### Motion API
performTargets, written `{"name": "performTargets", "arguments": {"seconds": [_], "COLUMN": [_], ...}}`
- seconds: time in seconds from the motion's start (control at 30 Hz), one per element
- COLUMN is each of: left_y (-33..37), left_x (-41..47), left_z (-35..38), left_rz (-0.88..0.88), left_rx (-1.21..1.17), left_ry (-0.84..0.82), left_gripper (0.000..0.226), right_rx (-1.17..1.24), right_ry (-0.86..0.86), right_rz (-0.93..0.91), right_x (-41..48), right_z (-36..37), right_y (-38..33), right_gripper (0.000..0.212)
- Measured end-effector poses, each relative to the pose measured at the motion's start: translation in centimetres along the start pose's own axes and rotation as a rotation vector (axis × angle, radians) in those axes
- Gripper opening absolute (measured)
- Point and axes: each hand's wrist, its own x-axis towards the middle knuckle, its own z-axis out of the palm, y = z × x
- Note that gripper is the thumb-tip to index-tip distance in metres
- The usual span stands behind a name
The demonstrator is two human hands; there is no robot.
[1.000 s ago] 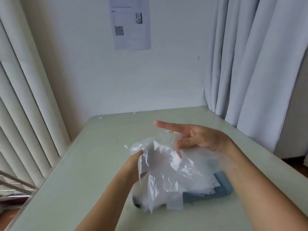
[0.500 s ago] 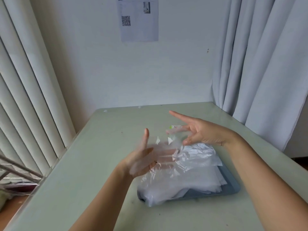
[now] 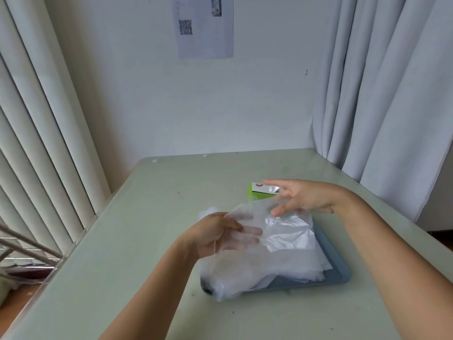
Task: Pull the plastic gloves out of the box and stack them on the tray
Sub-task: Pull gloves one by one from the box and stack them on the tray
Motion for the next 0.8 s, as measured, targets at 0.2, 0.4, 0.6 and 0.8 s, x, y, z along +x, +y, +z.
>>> {"name": "performTargets", "arguments": {"seconds": [0.2, 0.4, 0.6, 0.8], "left_y": [0.9, 1.2, 0.9, 1.3], "left_x": [-0.5, -1.1, -0.9, -0.5], "left_z": [-0.3, 0.0, -0.9, -1.0], "left_rz": [0.127, -0.024, -0.186, -0.149], "left_rx": [-0.100, 0.082, 0.613, 0.665], "left_ry": [-0.068, -0.018, 0.273, 0.435], "left_gripper": [0.052, 0.040, 0.015, 0.030], "right_rx": [0.476, 0.478, 0.151, -0.106], "right_ry": [0.053, 0.056, -0.028, 0.085], "right_rz": [-0.015, -0.026, 0.102, 0.029], "right_x": [0.3, -0.2, -0.2, 0.7], "right_z": [-0.2, 0.5, 2.4, 2.8], "right_y": [2.5, 4.0, 5.8, 4.3], "right_gripper": [0.069, 0.050, 0.068, 0.097]}}
